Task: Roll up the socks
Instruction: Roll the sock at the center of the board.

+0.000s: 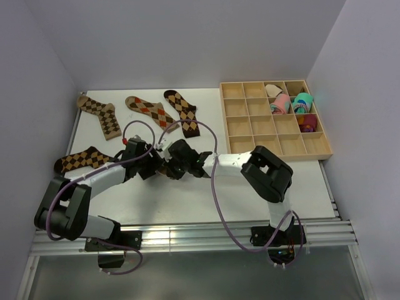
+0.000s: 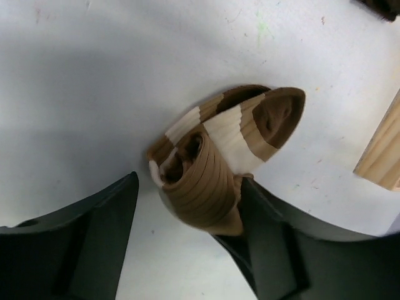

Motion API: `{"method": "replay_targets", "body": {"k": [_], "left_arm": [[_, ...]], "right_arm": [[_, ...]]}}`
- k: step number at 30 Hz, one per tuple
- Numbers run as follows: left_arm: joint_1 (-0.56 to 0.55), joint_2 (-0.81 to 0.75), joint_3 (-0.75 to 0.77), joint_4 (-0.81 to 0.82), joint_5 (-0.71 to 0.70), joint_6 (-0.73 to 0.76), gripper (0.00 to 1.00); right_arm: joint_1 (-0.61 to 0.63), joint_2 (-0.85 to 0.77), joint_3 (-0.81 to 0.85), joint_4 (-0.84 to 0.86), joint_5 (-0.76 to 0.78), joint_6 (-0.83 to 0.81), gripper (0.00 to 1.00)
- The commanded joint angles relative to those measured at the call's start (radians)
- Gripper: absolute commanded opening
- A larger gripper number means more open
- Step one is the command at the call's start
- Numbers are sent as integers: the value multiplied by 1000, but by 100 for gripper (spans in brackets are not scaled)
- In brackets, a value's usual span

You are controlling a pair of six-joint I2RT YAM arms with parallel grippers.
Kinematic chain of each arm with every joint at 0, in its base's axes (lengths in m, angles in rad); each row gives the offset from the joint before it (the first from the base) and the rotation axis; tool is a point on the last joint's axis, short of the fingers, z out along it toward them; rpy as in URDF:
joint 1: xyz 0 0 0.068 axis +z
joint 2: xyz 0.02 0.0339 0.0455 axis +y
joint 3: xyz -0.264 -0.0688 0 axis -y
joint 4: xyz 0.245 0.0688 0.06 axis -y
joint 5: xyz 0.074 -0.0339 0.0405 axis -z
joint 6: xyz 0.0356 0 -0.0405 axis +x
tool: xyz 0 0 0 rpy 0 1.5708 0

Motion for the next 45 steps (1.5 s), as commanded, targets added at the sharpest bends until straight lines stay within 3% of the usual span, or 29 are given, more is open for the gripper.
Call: {"method": "replay_targets", "body": {"k": [1, 6, 13, 29, 37, 43, 45], "left_arm": [[-12, -85, -22, -41, -49, -20, 73], [-12, -213, -85, -6, -74, -98, 82], [-15, -262, -154, 58, -69, -115, 82], [-72, -148, -173, 130, -74, -150, 76], [-75, -83, -160, 129, -118, -152, 56], [-76, -47, -153, 120, -114, -141, 35], [-76, -43, -145, 109, -112, -136, 31]], "right_arm": [[-43, 27, 10, -162, -220, 110, 0], [-108, 51, 13, -153, -424, 206, 0], [-178, 149, 50, -138, -627, 322, 0], [-264, 260, 105, -155, -727, 430, 0], [-275, 267, 119, -186, -701, 413, 1], [-269, 157, 81, -169, -630, 373, 20], [-263, 98, 49, -140, -607, 361, 33]]}}
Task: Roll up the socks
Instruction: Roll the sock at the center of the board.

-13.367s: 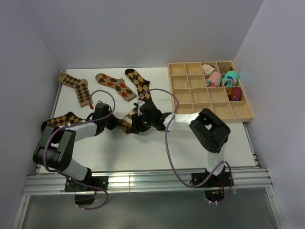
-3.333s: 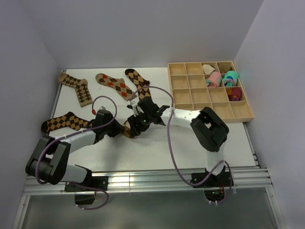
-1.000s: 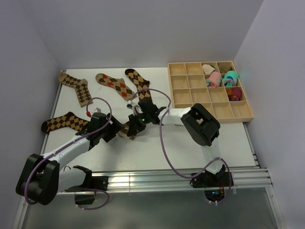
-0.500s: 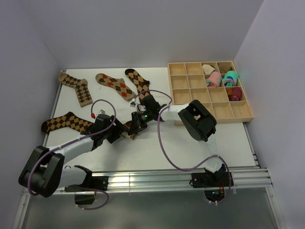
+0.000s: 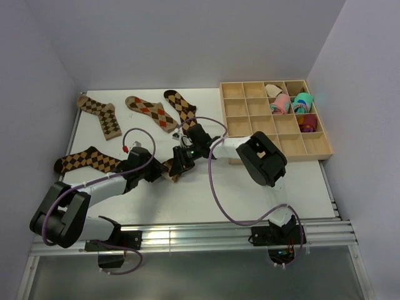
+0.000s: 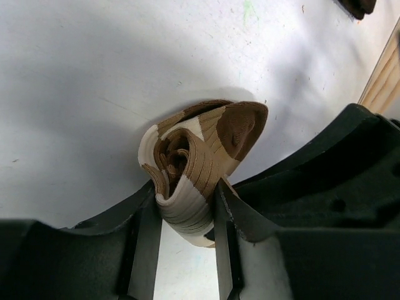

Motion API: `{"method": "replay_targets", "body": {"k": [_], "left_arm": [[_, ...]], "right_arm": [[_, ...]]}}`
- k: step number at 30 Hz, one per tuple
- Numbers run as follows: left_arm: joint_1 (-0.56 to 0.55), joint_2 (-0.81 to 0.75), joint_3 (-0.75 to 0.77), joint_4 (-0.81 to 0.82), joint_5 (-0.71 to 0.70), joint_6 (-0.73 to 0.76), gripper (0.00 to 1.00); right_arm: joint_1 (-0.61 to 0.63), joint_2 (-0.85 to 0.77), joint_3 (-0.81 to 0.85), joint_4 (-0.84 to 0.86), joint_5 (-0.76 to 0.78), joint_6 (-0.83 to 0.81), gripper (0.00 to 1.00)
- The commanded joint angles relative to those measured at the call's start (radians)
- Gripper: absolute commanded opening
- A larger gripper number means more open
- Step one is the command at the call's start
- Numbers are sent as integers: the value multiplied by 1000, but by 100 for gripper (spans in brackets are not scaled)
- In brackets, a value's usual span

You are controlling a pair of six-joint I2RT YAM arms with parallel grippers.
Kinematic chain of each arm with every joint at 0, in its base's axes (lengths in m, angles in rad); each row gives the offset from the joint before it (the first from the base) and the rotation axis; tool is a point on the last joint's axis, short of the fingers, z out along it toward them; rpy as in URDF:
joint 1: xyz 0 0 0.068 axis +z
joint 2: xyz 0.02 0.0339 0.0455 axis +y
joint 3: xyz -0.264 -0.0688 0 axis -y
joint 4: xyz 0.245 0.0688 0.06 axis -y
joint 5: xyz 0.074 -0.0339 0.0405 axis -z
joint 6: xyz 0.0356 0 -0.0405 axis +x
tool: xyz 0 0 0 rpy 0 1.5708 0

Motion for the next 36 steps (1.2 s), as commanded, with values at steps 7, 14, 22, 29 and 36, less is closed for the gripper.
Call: {"method": "replay_targets", "body": {"k": [7, 14, 22, 29, 36], "left_arm": [[1, 38, 51, -150, -48, 74, 26], [1, 58, 97, -197, -28, 105, 25], [1, 87, 120, -209, 7, 119, 25], [1, 92, 133, -225, 19, 134, 25], [1, 107, 143, -219, 41, 138, 25]], "right_arm": [[72, -316, -222, 52, 424, -140, 50], [248, -503, -391, 236, 878, -315, 51], [357, -472, -349, 292, 946, -435, 50], [387, -361, -291, 284, 974, -494, 53], [408, -272, -274, 250, 997, -527, 60]]}}
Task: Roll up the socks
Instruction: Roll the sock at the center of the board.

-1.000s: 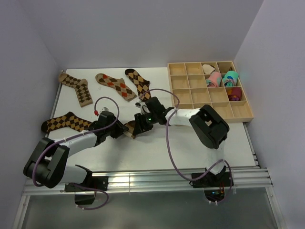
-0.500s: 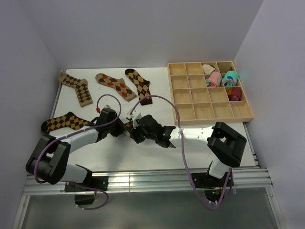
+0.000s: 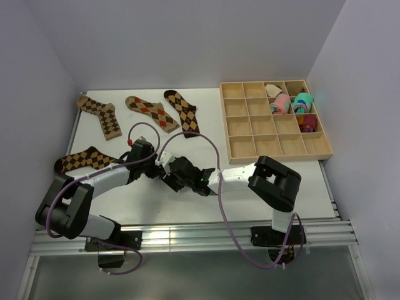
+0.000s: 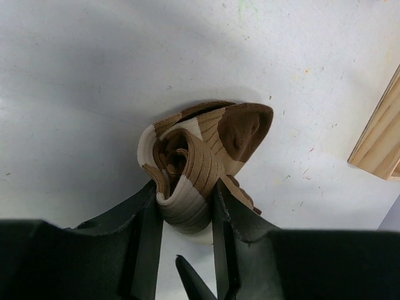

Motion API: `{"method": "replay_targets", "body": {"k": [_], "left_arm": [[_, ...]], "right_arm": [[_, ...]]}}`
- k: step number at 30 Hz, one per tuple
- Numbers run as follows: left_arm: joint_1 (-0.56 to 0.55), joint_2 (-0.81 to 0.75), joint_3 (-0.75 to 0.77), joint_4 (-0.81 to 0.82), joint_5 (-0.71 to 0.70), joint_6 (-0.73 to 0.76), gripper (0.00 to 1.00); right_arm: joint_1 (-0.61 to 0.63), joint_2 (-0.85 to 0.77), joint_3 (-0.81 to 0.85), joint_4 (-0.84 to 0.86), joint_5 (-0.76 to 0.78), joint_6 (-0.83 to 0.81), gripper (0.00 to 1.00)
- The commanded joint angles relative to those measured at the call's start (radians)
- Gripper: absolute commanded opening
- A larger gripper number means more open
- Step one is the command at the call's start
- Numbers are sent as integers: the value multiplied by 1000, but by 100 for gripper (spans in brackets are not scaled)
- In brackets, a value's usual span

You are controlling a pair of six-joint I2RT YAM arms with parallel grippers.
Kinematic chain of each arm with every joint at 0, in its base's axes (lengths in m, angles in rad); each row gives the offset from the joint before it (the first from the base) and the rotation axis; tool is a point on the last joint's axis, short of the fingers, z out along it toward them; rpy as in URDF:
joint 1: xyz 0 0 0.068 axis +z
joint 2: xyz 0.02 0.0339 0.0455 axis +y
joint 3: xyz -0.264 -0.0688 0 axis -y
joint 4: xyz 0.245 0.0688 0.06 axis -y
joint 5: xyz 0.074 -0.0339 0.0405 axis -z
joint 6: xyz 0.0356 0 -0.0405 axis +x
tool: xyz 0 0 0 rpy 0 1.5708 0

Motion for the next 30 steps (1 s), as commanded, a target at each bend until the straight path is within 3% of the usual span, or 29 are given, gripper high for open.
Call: {"method": "replay_targets", "body": {"k": [1, 11, 14, 15, 17, 18, 21, 25, 30], "left_arm": [[0, 34, 8, -62, 16, 42, 25], [0, 51, 12, -40, 87, 61, 24], [0, 57, 12, -36, 113, 65, 23], [0, 59, 12, -34, 123, 65, 23], [0, 60, 15, -34, 128, 68, 23], [0, 59, 14, -34, 127, 68, 24], [0, 46, 15, -39, 114, 67, 34], [0, -6, 0, -47, 47, 48, 61], [3, -113, -23, -59, -30, -1, 79]], "right_arm": [[15, 48, 48, -10, 31, -38, 60], [17, 168, 83, -56, 89, -58, 58], [17, 188, 93, -66, 94, -62, 45], [17, 191, 96, -69, 89, -62, 33], [15, 193, 100, -86, 70, -61, 20], [15, 191, 100, -94, 57, -58, 9], [3, 173, 108, -138, -19, -38, 0], [-43, 138, 126, -212, -195, 30, 0], [-113, 124, 166, -330, -393, 88, 0]]}}
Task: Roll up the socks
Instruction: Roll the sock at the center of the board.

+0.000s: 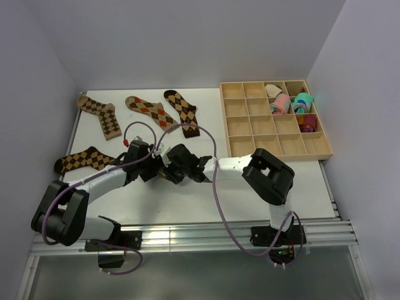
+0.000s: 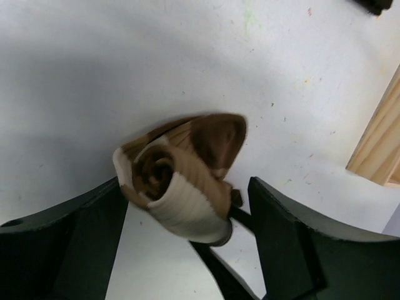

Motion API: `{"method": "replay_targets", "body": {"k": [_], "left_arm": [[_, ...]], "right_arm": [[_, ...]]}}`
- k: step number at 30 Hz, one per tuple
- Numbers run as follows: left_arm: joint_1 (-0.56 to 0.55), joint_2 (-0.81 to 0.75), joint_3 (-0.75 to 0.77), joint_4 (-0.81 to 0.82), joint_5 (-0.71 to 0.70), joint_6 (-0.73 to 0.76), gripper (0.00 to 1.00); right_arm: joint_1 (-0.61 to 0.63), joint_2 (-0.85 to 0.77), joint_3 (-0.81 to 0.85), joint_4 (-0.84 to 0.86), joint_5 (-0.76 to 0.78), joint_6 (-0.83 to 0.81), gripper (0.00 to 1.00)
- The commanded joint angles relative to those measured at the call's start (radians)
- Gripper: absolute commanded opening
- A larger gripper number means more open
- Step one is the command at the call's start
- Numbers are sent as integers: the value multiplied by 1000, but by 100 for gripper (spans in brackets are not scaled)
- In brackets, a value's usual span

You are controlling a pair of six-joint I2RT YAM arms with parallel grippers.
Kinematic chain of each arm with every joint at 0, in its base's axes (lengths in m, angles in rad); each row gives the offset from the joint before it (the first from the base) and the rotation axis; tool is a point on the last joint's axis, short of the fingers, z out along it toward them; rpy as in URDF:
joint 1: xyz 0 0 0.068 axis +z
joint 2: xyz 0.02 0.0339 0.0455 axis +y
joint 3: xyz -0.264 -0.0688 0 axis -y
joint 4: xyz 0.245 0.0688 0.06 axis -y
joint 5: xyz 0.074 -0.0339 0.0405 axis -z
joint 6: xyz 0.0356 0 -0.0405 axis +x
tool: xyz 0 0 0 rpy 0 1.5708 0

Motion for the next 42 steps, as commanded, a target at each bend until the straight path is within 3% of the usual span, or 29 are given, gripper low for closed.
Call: {"method": "replay_targets", "body": {"k": [1, 5, 12, 18, 27, 33, 42], "left_arm": [[-14, -93, -23, -37, -31, -26, 82], [-14, -188, -51, -51, -106, -79, 83], [-8, -334, -133, -125, -189, -151, 82], [-7, -431, -202, -180, -198, -204, 81], [-7, -767, -333, -228, -155, -294, 84], [-19, -684, -399, -98, -77, -349, 83], [-54, -555, -404, -21, -114, -356, 77]], "right_arm": [[-35, 24, 36, -211, -248, 96, 0], [-71, 56, 102, -328, -372, 105, 0], [-89, 102, 191, -428, -400, 84, 0], [-89, 116, 202, -440, -394, 89, 0], [-88, 153, 211, -441, -414, 116, 0], [-88, 172, 230, -452, -406, 119, 0], [-91, 205, 251, -461, -441, 150, 0]]}}
